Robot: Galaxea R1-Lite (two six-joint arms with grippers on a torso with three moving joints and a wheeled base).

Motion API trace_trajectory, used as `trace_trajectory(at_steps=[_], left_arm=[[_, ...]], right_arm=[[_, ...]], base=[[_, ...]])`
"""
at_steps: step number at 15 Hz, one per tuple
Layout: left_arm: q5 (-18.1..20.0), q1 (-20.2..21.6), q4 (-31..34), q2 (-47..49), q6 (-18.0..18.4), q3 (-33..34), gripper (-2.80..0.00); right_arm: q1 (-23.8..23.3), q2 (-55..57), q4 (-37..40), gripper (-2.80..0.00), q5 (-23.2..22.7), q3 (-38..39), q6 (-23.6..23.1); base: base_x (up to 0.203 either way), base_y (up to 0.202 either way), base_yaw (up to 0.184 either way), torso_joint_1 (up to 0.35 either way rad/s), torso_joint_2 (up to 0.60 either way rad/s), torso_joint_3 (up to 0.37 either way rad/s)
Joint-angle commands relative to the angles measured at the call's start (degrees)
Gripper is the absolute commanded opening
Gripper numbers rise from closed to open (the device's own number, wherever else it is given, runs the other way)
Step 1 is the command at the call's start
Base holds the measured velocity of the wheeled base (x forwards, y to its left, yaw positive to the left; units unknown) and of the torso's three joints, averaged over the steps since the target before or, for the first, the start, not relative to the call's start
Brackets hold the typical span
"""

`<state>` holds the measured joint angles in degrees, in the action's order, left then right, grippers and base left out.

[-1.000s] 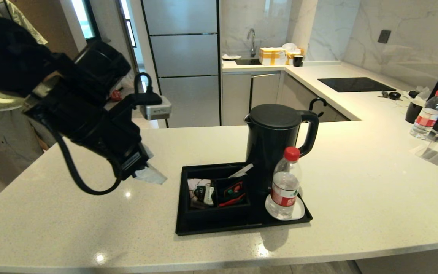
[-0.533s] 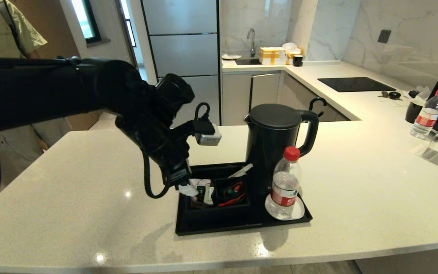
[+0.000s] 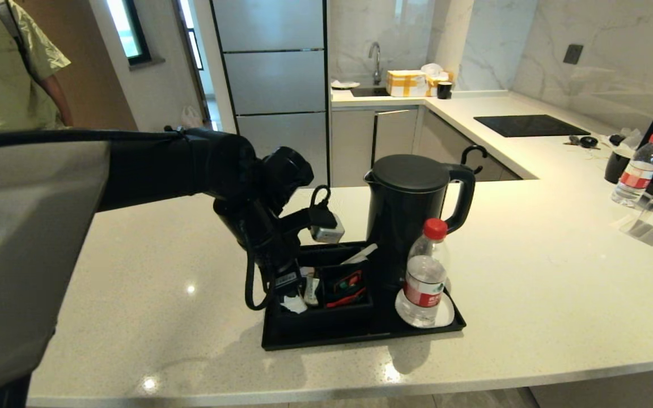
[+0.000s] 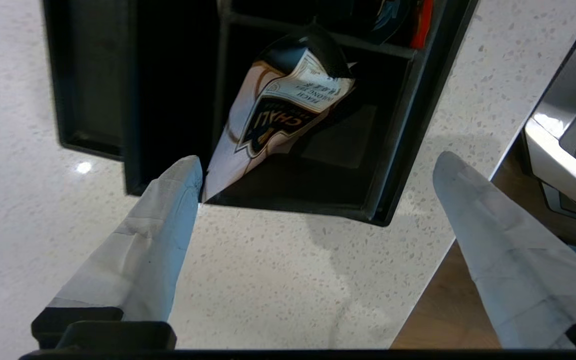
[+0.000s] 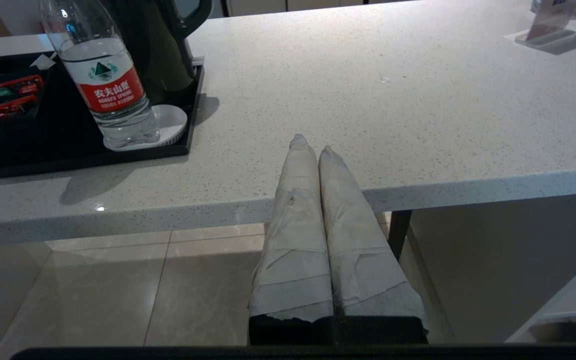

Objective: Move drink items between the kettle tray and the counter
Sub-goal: Pick up the tea bag

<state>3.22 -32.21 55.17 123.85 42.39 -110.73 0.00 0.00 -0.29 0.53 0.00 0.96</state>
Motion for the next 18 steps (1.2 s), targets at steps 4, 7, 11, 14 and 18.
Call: trace_trajectory(at_steps=[4,7,11,14,18], left_arm=[[-0.83,-0.38,-0.64,1.02,0.19,0.07,0.00],[-1.55,-0.49,-0.77,1.31,0.06,0.16,0.00],[-1.37,-0.49,-0.51,1.66,-0.02,0.42,0.00],[-1.46,-1.03,-0.65,1.60,-0.02,0.42,0.00],[-1.46,-1.01,-0.51,1.75,-0.11,0.51,-2.80]], right_arm=[[0.00,0.00,0.03,-2.80,0.00,0.00,0.00],[0.00,0.09,-0.06,-2.80,0.00,0.00,0.00],[0.00,0.00,0.03,-2.80,0.00,0.00,0.00],[0.00,0.03,-0.01,-2.80,0.00,0.00,0.00],[0.00,0.00,-0.06,-2.80,0.00,0.00,0.01]], base=[[0.000,0.000,0.000,0.000,0.00,0.000],[0.000,0.000,0.000,0.000,0.00,0.000],[0.000,0.000,0.000,0.000,0.00,0.000],[0.000,0.000,0.000,0.000,0.00,0.000],[0.000,0.000,0.000,0.000,0.00,0.000]])
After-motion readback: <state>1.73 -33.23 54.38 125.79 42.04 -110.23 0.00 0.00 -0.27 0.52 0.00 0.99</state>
